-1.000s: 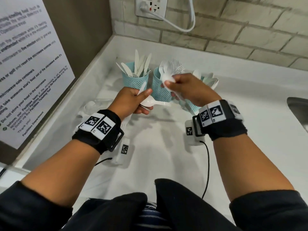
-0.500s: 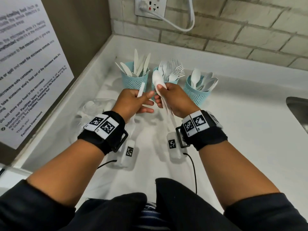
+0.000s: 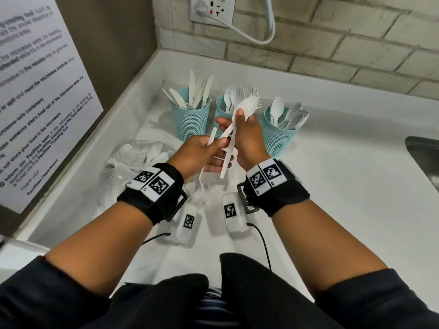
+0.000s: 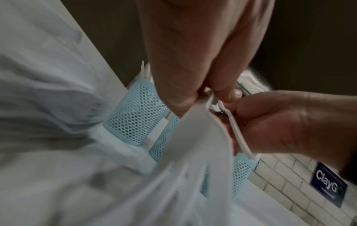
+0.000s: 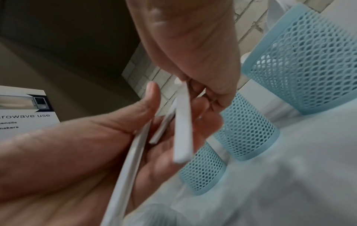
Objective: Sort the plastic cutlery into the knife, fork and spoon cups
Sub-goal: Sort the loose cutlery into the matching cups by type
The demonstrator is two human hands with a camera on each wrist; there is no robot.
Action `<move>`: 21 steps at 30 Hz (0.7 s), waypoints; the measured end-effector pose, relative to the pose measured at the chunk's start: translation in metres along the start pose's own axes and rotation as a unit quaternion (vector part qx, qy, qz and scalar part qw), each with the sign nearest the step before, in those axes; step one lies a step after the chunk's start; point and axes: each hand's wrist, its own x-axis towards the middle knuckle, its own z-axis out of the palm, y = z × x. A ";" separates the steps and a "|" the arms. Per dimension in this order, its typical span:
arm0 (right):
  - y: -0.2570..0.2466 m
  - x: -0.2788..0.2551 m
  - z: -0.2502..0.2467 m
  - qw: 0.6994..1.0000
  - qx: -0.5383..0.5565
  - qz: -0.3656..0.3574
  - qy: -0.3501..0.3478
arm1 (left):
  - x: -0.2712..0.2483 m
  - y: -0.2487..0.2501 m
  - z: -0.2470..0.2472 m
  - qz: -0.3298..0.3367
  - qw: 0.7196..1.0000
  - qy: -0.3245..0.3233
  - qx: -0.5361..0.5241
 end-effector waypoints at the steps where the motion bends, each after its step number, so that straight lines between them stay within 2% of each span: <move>1: 0.001 0.000 0.001 1.000 0.005 0.000 0.008 | 0.000 -0.001 0.001 0.004 1.000 -0.006 0.004; 4: 0.005 0.001 0.006 0.999 0.029 0.010 0.022 | -0.001 -0.002 0.006 0.016 1.000 -0.016 0.021; 9: 0.007 0.010 0.004 0.999 -0.006 0.006 0.046 | -0.003 0.001 0.011 0.014 0.999 -0.031 0.033; 13: 0.002 0.023 -0.010 0.993 -0.028 -0.042 0.109 | -0.005 0.000 0.011 0.004 0.996 -0.053 0.076; 15: 0.001 0.028 -0.019 0.990 -0.026 -0.086 0.108 | -0.005 -0.001 0.010 -0.003 0.995 -0.040 0.088; 19: -0.005 0.032 -0.035 0.965 -0.192 -0.169 0.058 | -0.003 0.000 0.010 0.003 0.993 -0.005 0.118; 21: -0.011 0.035 -0.040 0.945 -0.250 -0.196 0.074 | -0.002 0.001 0.012 0.009 0.992 0.009 0.126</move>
